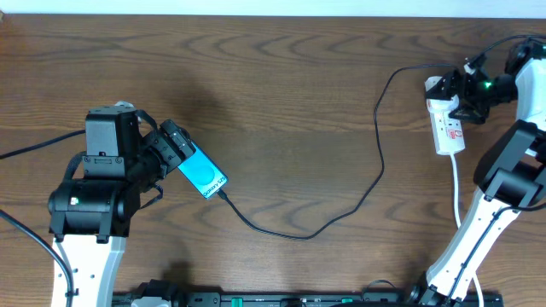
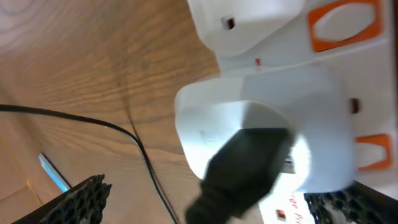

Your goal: Plug charger to phone and switch on socket

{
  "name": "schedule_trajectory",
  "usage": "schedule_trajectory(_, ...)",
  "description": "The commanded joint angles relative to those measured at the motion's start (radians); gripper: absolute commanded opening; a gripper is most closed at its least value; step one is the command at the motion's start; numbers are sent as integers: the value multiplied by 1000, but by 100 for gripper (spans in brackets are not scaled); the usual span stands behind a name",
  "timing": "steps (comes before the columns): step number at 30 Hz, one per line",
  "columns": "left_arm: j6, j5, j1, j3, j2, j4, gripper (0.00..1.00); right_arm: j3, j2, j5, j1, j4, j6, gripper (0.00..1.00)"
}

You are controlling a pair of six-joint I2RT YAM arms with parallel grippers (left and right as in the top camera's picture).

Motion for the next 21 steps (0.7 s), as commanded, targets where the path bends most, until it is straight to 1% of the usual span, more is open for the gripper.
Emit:
schedule_trajectory(1, 18, -9, 5, 23, -8, -6, 92, 32, 21, -37, 21, 1, 9, 99)
schedule_trajectory(12, 18, -9, 5, 23, -8, -9, 91, 32, 20, -37, 11, 4, 9, 99)
schedule_trajectory(16, 18, -9, 5, 23, -8, -9, 91, 33, 13, -35, -2, 2, 9, 96)
schedule_trajectory(21, 18, -9, 5, 23, -8, -9, 91, 34, -7, -17, -23, 9, 10, 97)
